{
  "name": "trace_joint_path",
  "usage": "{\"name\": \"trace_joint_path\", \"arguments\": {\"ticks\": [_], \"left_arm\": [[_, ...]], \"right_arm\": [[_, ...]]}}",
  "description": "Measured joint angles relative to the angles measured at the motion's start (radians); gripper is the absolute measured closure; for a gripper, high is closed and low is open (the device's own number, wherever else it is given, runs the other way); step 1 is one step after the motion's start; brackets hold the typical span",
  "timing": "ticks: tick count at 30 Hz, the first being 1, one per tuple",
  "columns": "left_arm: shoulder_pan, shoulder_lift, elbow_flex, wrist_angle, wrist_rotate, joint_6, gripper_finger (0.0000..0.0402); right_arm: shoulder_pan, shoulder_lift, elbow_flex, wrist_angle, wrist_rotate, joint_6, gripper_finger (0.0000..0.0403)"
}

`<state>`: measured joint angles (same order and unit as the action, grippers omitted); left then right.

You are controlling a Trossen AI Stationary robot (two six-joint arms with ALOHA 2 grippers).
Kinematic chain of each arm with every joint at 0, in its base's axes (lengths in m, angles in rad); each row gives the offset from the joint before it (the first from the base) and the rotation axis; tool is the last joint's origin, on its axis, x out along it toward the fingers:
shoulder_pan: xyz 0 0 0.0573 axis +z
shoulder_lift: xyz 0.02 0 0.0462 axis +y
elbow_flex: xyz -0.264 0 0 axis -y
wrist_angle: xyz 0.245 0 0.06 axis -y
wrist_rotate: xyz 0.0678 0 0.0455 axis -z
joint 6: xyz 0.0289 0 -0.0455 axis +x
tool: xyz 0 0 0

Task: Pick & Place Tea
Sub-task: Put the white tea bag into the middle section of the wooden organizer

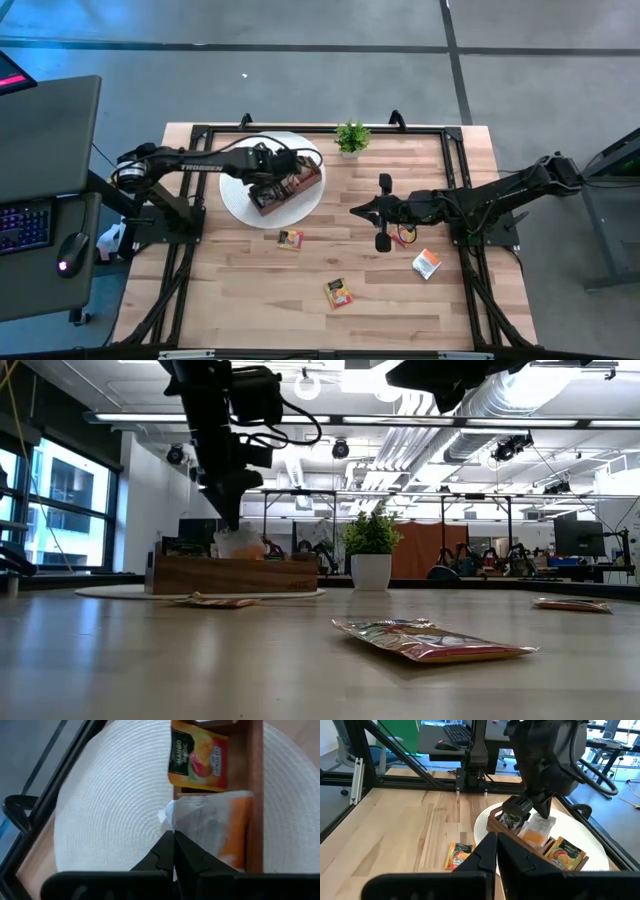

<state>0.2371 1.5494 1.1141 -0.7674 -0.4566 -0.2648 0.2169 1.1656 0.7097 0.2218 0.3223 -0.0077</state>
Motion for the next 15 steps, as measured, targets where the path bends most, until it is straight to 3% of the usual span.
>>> {"name": "trace_joint_path", "arguments": {"ticks": [15], "left_arm": [[-0.002,0.0,0.0,-0.047,0.074,0.028,0.0401]], "right_arm": [[0.0,0.0,0.0,0.0,0.0,0.0,0.04]]}}
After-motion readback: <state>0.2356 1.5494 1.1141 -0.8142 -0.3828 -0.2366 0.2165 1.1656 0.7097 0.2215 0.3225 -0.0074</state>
